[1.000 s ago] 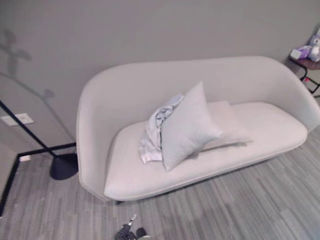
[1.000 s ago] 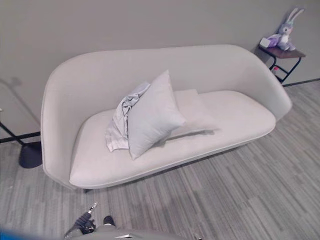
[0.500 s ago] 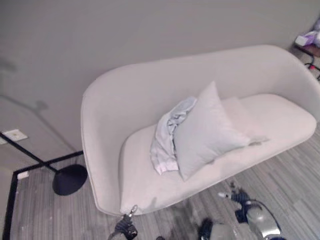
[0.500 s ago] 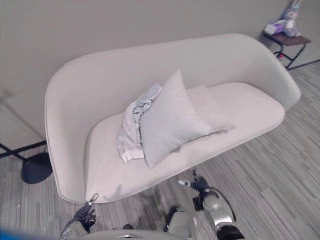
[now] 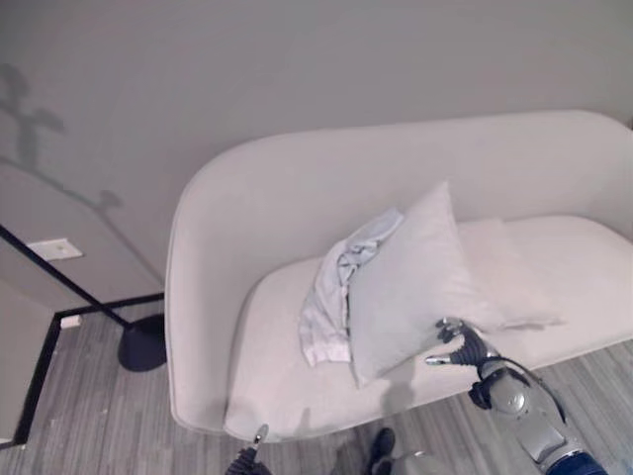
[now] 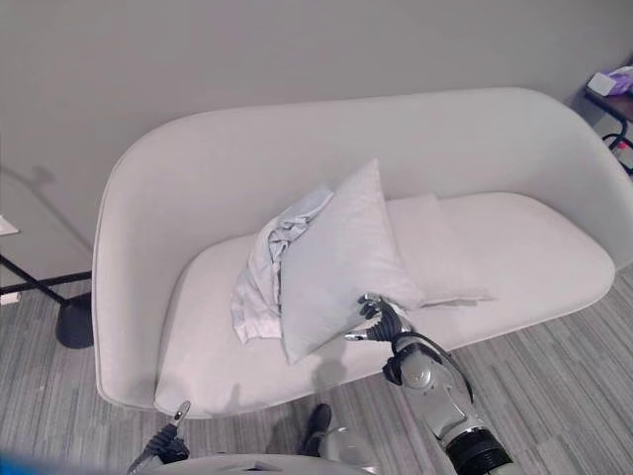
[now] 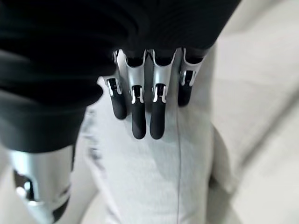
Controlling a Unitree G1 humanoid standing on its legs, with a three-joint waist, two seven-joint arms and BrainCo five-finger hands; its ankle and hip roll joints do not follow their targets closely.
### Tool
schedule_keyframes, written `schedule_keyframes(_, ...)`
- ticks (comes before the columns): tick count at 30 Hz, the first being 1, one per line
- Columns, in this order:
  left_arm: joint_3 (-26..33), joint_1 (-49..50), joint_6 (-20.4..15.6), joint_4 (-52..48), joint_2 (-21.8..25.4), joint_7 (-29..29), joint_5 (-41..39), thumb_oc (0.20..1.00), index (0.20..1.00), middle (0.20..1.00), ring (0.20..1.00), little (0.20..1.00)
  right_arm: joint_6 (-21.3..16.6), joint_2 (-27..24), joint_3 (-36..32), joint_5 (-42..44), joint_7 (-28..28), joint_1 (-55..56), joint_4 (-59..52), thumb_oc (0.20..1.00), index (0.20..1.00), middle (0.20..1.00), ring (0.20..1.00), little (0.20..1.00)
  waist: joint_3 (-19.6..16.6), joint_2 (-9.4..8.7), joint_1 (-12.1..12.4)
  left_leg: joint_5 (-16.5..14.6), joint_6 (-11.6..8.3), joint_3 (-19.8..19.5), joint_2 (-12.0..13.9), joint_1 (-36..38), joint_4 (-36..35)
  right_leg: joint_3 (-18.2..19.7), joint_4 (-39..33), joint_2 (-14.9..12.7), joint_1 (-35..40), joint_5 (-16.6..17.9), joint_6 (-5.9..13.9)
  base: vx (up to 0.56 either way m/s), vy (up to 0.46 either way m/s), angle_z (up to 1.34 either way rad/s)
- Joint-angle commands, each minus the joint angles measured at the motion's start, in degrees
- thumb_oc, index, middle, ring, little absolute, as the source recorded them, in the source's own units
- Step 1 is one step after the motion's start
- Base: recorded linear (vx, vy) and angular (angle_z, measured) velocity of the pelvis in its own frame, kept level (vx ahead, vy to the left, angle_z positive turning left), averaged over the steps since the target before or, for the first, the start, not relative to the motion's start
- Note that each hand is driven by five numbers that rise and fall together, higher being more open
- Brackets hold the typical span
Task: Hang the clothes on the sofa on the clothes rack.
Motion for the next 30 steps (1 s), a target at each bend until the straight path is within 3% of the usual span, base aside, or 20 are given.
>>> schedule_keyframes(1, -1.88, -0.98, -4.00, -1.85, 0.62, 2.44, -2.47, 1.000, 1.000, 1.000, 1.000, 1.000, -6.39, -3.64, 0.12, -14.05, -8.02, -8.00, -7.27, 1.000, 1.000, 1.000, 1.000, 1.000, 0.90, -1.62, 1.97, 8.27, -0.92, 3.15, 4.65, -5.42, -2.74, -0.83, 1.53, -2.81, 5.28, -4.83, 4.30, 0.07, 0.110, -0.02)
schedule_keyframes(2, -2.08, -0.56, -4.31, -2.41, 0.74, 3.21, -1.72, 1.000, 1.000, 1.000, 1.000, 1.000, -5.51, -4.76, -0.40, -18.32, -9.76, -9.18, -9.84, 1.000, 1.000, 1.000, 1.000, 1.000, 0.47, -1.55, 2.27, 8.22, -0.50, 3.28, 4.47, -6.48, -8.00, -0.82, 0.67, -3.26, 5.46, -4.82, 4.95, 0.07, 0.123, 0.10)
schedule_keyframes(3, -2.13, -0.55, -4.30, -2.49, 0.64, 3.31, -1.69, 1.000, 1.000, 1.000, 1.000, 1.000, -5.38, -4.82, -0.45, -18.49, -9.78, -9.06, -10.01, 1.000, 1.000, 1.000, 1.000, 1.000, 0.36, -1.58, 2.22, 8.52, -0.42, 3.34, 4.19, -6.38, -8.59, -0.88, 0.65, -3.38, 5.34, -4.74, 4.99, 0.07, 0.165, 0.22)
schedule_keyframes(6, -3.01, -0.91, -4.86, -3.01, 0.09, 5.18, -2.03, 1.000, 1.000, 1.000, 1.000, 1.000, -4.75, -5.20, -1.54, -22.62, -12.56, -9.44, -14.93, 1.000, 1.000, 1.000, 1.000, 1.000, 0.51, -0.57, 3.19, 15.95, -2.31, 0.84, 4.32, -9.84, -17.79, -0.22, 0.74, -3.32, 6.00, -6.31, 4.90, 0.11, 0.194, 0.05)
schedule_keyframes(7, -2.68, -0.64, -3.79, -2.06, -0.45, 4.96, -3.41, 1.000, 1.000, 1.000, 1.000, 1.000, -4.47, -3.89, -1.80, -21.90, -12.61, -8.10, -18.25, 1.000, 1.000, 1.000, 1.000, 1.000, -0.01, 0.06, 2.92, 16.16, -2.05, 1.38, 4.09, -8.00, -22.04, -0.03, 0.86, -3.09, 6.16, -6.80, 5.15, 0.13, 0.128, 0.39)
schedule_keyframes(9, -2.97, -0.32, -3.68, -2.30, -0.43, 4.96, -2.93, 1.000, 1.000, 1.000, 1.000, 1.000, -3.96, -4.23, -1.97, -23.21, -12.52, -7.60, -19.51, 1.000, 1.000, 1.000, 1.000, 1.000, -0.31, 0.12, 2.90, 16.57, -1.94, 1.74, 3.42, -7.27, -23.13, 0.20, 0.83, -3.31, 6.54, -6.61, 5.23, 0.13, 0.140, 0.34)
schedule_keyframes(13, -3.92, 0.43, -3.39, -3.53, 0.04, 5.29, -0.73, 1.000, 1.000, 1.000, 1.000, 1.000, -2.26, -3.07, -4.15, -20.75, -10.87, -7.70, -22.00, 1.000, 1.000, 1.000, 1.000, 1.000, -0.82, -0.09, 2.36, 15.53, -1.06, 3.42, 1.68, -6.22, -23.67, 0.95, 0.94, -4.99, 6.30, -5.40, 6.18, 0.11, 0.163, 0.00)
schedule_keyframes(17, -4.49, 0.16, -3.32, -3.05, 1.40, 4.84, 2.51, 1.000, 1.000, 1.000, 1.000, 1.000, -3.45, -4.22, -3.13, -22.62, -11.67, -10.31, -21.01, 1.000, 1.000, 1.000, 1.000, 1.000, -0.74, -0.26, 2.72, 14.12, 0.41, 4.66, -0.40, -5.69, -24.03, 1.88, 1.45, -7.07, 5.28, -4.35, 7.62, 0.04, 0.158, -0.27)
schedule_keyframes(22, -6.56, 0.40, -4.22, -4.91, 2.53, 3.27, 2.36, 1.000, 1.000, 1.000, 1.000, 1.000, -4.66, -5.33, 6.73, -23.47, -7.11, -21.16, -12.62, 1.000, 1.000, 1.000, 1.000, 1.000, -1.15, -0.85, 5.10, 13.24, 1.66, 4.63, -2.50, -5.27, -25.12, 1.09, 1.65, -8.79, 4.96, -3.51, 8.65, 0.05, 0.084, -0.03)
schedule_keyframes(24, -8.05, 0.33, -4.25, -5.18, 2.80, 2.17, 1.92, 1.000, 1.000, 1.000, 1.000, 1.000, -3.47, -3.27, 11.85, -24.61, -6.52, -28.27, -3.56, 1.000, 1.000, 1.000, 1.000, 1.000, -1.38, -1.18, 6.33, 12.86, 2.20, 4.31, -3.42, -5.35, -25.59, 0.38, 1.81, -9.49, 4.77, -2.93, 9.15, 0.05, 0.086, 0.15)
schedule_keyframes(30, -7.66, 0.31, -3.93, -4.66, 4.24, 1.30, 0.86, 1.000, 1.000, 1.000, 1.000, 1.000, -1.89, 3.29, 18.97, -26.77, -6.00, -37.64, 11.33, 1.000, 1.000, 1.000, 1.000, 1.000, -0.99, -2.04, 8.47, 12.31, 2.84, 3.38, -4.26, -6.34, -25.57, -0.54, 2.36, -10.09, 3.88, -2.53, 9.62, 0.03, 0.036, 0.11)
